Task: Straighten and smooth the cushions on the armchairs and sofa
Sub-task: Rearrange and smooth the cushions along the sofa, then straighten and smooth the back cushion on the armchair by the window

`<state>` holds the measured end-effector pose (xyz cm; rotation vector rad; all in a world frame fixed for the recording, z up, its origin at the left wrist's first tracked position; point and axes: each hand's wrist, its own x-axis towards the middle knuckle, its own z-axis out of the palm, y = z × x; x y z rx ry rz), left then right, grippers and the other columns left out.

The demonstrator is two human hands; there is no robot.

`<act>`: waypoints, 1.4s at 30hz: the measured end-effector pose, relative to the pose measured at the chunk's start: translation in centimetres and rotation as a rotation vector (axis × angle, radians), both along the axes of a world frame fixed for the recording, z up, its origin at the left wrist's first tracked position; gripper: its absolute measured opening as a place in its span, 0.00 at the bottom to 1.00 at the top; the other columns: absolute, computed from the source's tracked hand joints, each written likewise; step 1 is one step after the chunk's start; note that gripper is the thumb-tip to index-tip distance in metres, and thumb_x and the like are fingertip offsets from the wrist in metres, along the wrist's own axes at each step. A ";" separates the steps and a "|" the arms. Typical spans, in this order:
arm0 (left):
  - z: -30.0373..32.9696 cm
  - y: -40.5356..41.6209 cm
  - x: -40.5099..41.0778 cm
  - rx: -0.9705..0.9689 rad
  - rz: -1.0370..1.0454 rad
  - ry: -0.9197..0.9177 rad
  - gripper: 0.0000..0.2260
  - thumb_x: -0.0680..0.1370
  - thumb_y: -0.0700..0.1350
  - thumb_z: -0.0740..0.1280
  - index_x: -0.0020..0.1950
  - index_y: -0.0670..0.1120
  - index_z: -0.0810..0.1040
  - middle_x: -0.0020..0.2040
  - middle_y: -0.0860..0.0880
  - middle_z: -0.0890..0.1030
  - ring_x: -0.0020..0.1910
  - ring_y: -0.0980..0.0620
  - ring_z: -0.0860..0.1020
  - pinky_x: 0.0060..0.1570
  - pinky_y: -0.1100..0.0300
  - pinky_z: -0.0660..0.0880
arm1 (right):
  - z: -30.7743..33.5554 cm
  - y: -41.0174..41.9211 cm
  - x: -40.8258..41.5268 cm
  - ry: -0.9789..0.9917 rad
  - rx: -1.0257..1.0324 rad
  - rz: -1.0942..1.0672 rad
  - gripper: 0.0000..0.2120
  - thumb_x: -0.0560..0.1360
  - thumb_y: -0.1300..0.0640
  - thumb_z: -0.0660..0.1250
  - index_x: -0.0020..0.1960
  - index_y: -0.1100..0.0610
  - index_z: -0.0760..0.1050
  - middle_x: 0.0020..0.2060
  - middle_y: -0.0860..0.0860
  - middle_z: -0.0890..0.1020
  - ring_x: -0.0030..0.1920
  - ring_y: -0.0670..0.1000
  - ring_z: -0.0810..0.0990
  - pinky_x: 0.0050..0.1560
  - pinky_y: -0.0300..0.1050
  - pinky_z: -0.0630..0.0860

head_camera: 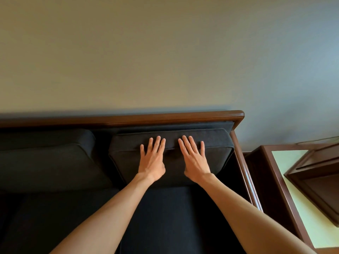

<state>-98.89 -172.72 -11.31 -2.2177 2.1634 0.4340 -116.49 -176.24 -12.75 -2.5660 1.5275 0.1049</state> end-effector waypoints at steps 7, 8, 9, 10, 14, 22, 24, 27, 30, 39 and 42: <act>-0.5 1.0 8.2 0.097 0.087 -0.106 0.52 0.68 0.53 0.74 0.80 0.54 0.40 0.81 0.51 0.41 0.79 0.49 0.41 0.77 0.45 0.45 | 0.2 -1.9 -7.4 0.062 0.025 -0.130 0.56 0.67 0.54 0.75 0.80 0.54 0.38 0.80 0.53 0.43 0.79 0.55 0.39 0.77 0.57 0.39; -0.5 1.3 8.7 0.114 0.096 -0.110 0.52 0.68 0.53 0.73 0.80 0.54 0.39 0.81 0.51 0.40 0.79 0.49 0.40 0.77 0.45 0.45 | 0.3 -2.1 -8.1 0.083 0.048 -0.131 0.56 0.68 0.54 0.75 0.80 0.53 0.37 0.80 0.53 0.41 0.79 0.55 0.38 0.77 0.57 0.38; -0.5 1.5 8.9 0.124 0.104 -0.111 0.52 0.68 0.54 0.73 0.80 0.54 0.38 0.81 0.51 0.39 0.79 0.48 0.39 0.77 0.45 0.44 | 0.5 -2.2 -8.4 0.088 0.071 -0.133 0.56 0.68 0.53 0.75 0.80 0.53 0.37 0.80 0.53 0.41 0.79 0.55 0.38 0.77 0.56 0.38; -0.5 1.6 9.0 0.134 0.113 -0.112 0.52 0.69 0.55 0.73 0.80 0.54 0.38 0.80 0.51 0.38 0.79 0.48 0.38 0.77 0.45 0.43 | 0.6 -2.3 -8.5 0.085 0.092 -0.137 0.56 0.69 0.52 0.75 0.80 0.53 0.37 0.80 0.54 0.40 0.79 0.55 0.37 0.77 0.56 0.37; 1.1 1.5 9.2 0.265 0.158 -0.107 0.50 0.71 0.54 0.72 0.80 0.53 0.38 0.80 0.50 0.37 0.79 0.47 0.38 0.76 0.43 0.43 | 2.3 -2.8 -8.1 0.143 0.235 -0.139 0.53 0.71 0.53 0.73 0.80 0.53 0.36 0.79 0.54 0.38 0.79 0.56 0.37 0.77 0.59 0.40; 14.4 -0.1 2.8 0.187 0.040 0.057 0.27 0.78 0.50 0.66 0.76 0.48 0.64 0.76 0.47 0.66 0.74 0.46 0.65 0.72 0.44 0.63 | 16.0 -1.1 -5.5 -0.030 0.267 -0.175 0.36 0.75 0.61 0.64 0.79 0.57 0.53 0.77 0.56 0.61 0.76 0.59 0.59 0.74 0.63 0.58; 19.3 -0.3 1.2 0.091 -0.004 0.122 0.26 0.77 0.49 0.67 0.74 0.49 0.67 0.73 0.47 0.70 0.70 0.45 0.70 0.67 0.47 0.70 | 20.9 -0.5 -5.9 -0.101 0.225 -0.223 0.33 0.74 0.62 0.63 0.77 0.57 0.59 0.72 0.58 0.69 0.70 0.62 0.69 0.68 0.61 0.68; 27.2 -0.1 -0.6 -0.031 -0.058 0.167 0.23 0.77 0.49 0.67 0.72 0.48 0.70 0.69 0.46 0.75 0.66 0.44 0.74 0.64 0.48 0.72 | 28.8 0.8 -7.5 -0.169 0.130 -0.271 0.31 0.73 0.62 0.63 0.76 0.54 0.63 0.70 0.57 0.73 0.67 0.60 0.74 0.64 0.57 0.74; 35.5 1.2 -3.0 -0.178 -0.153 0.183 0.20 0.80 0.52 0.64 0.69 0.45 0.73 0.67 0.44 0.77 0.63 0.43 0.76 0.64 0.47 0.72 | 37.3 3.8 -10.2 -0.228 0.006 -0.318 0.27 0.74 0.59 0.64 0.73 0.53 0.67 0.68 0.55 0.75 0.65 0.58 0.75 0.65 0.53 0.74; 52.3 8.4 -19.2 -0.398 -0.465 0.224 0.24 0.80 0.58 0.63 0.71 0.46 0.71 0.68 0.46 0.76 0.67 0.44 0.73 0.66 0.49 0.69 | 53.7 17.8 -25.1 -0.217 -0.291 -0.502 0.20 0.75 0.58 0.64 0.67 0.53 0.74 0.63 0.53 0.78 0.61 0.55 0.76 0.65 0.50 0.72; 55.0 11.8 -27.2 -0.419 -0.596 0.218 0.24 0.80 0.58 0.62 0.72 0.46 0.71 0.69 0.46 0.75 0.68 0.44 0.72 0.66 0.49 0.69 | 56.4 24.1 -32.4 -0.158 -0.351 -0.617 0.19 0.76 0.60 0.64 0.67 0.57 0.75 0.65 0.55 0.78 0.66 0.56 0.74 0.69 0.48 0.67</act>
